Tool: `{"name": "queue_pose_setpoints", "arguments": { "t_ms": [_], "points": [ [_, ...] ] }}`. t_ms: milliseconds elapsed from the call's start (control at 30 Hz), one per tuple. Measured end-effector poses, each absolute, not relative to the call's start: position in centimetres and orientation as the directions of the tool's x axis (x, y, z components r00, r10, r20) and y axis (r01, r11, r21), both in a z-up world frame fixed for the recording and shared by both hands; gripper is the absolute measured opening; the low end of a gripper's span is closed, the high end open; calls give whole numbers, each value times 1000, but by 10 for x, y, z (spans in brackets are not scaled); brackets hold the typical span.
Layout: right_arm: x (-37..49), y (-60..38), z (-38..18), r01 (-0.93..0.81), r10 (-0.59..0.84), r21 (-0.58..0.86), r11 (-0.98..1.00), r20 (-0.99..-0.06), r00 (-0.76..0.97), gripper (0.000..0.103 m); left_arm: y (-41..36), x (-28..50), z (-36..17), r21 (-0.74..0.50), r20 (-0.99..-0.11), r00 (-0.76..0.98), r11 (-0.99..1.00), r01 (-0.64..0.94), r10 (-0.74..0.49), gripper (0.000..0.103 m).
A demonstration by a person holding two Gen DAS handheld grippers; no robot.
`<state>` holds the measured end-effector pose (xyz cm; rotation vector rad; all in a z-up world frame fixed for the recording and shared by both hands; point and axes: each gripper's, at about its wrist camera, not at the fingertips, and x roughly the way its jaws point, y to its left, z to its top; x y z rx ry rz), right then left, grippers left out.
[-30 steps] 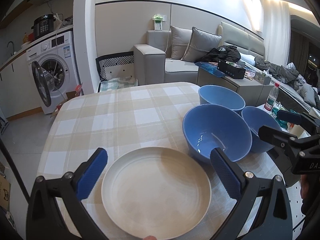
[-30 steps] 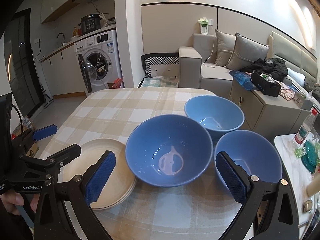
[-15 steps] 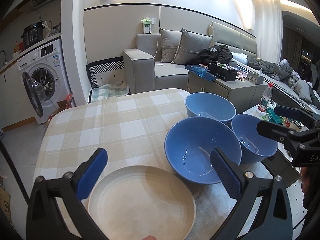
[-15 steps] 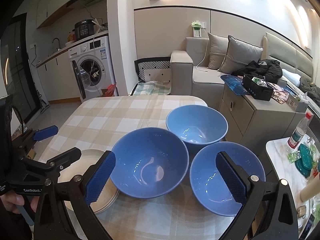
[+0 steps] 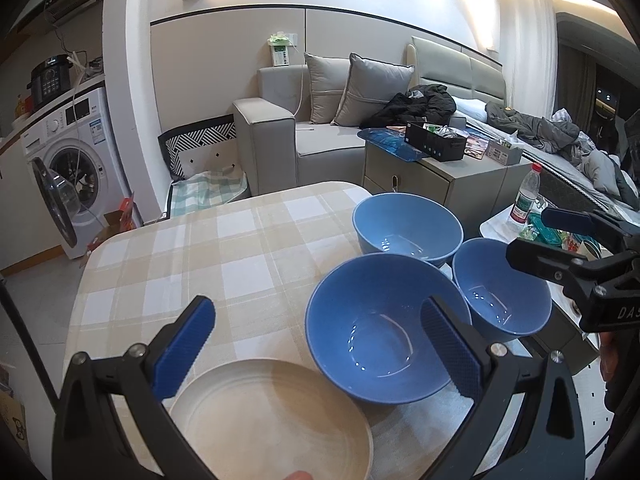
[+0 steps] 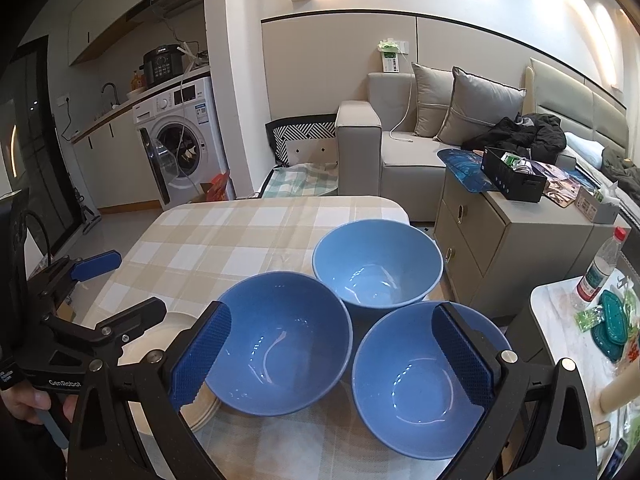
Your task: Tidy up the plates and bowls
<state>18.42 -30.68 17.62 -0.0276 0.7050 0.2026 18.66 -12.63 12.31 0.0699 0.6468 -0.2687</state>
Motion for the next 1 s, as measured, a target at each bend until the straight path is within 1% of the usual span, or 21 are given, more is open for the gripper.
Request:
{"name": "queue_pose_setpoints", "arguments": {
  "t_ms": [533,767,1000],
  "points": [
    [214,-347,180,-178,187,83,981,-673,716,102,-164,222,133,-2,-623,744,952,308,-242,103],
    [230,-361,175,-175,188,90,980,-694,695,102,-172,239,128,-17,-643,724,949,313,-251,103],
    [253,-380,166,-158,202,128,979,-711,673,102,-180,259,119,-19,-663,710,952,304,-240,103]
  ]
}}
